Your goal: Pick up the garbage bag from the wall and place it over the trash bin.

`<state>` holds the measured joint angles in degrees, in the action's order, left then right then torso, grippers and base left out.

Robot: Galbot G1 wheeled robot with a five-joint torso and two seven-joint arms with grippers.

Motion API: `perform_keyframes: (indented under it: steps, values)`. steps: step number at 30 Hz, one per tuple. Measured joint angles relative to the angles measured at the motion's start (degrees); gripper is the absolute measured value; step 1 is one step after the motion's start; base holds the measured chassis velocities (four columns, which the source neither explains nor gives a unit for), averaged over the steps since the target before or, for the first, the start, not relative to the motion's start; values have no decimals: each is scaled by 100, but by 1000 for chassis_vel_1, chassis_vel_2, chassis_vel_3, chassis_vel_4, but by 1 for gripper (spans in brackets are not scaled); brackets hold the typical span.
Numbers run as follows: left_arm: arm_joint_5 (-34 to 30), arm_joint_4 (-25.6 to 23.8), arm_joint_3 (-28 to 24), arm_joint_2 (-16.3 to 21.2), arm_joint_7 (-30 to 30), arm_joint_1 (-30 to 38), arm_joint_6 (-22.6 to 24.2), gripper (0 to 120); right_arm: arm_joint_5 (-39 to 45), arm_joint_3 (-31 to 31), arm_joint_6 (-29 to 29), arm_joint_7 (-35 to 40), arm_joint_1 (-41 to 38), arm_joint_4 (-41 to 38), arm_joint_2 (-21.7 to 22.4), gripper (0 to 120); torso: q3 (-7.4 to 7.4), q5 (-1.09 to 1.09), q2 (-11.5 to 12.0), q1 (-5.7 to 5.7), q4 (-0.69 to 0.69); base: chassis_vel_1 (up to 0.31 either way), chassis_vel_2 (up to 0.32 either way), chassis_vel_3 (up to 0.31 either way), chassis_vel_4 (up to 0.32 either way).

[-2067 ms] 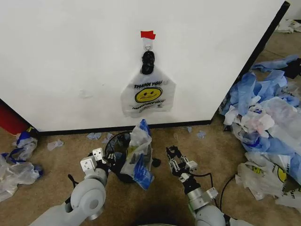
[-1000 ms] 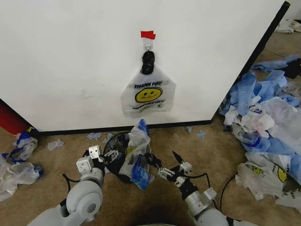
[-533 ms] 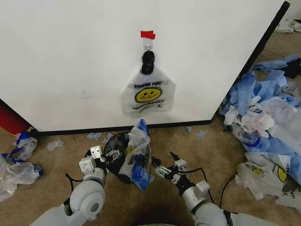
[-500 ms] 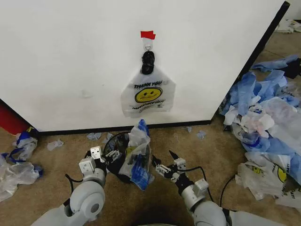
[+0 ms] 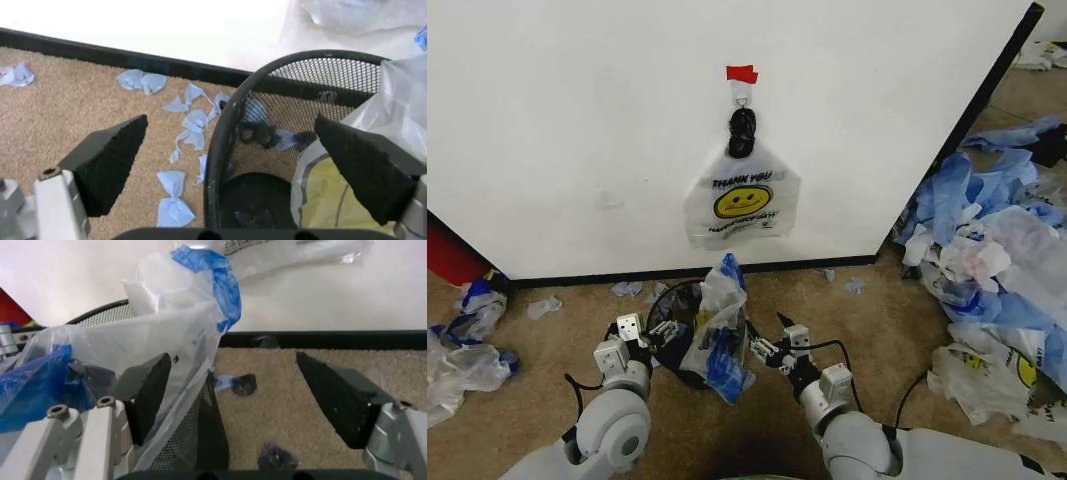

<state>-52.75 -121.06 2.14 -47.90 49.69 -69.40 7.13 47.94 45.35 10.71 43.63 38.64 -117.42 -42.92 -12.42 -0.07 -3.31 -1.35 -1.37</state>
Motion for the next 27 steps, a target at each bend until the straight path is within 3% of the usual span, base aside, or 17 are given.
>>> perform_keyframes:
  steps: [16,27]
  values:
    - [187,94,32,-88,-43,-83,-111,98,643,705,-637,736,-795,211,-732,69,0,-1,0,0,2,0,0,0,0]
    - [265,201,29,-124,-59,-50,-148,97,769,844,-1039,1106,-969,263,-891,61,0,1,0,0,1,0,0,0,0]
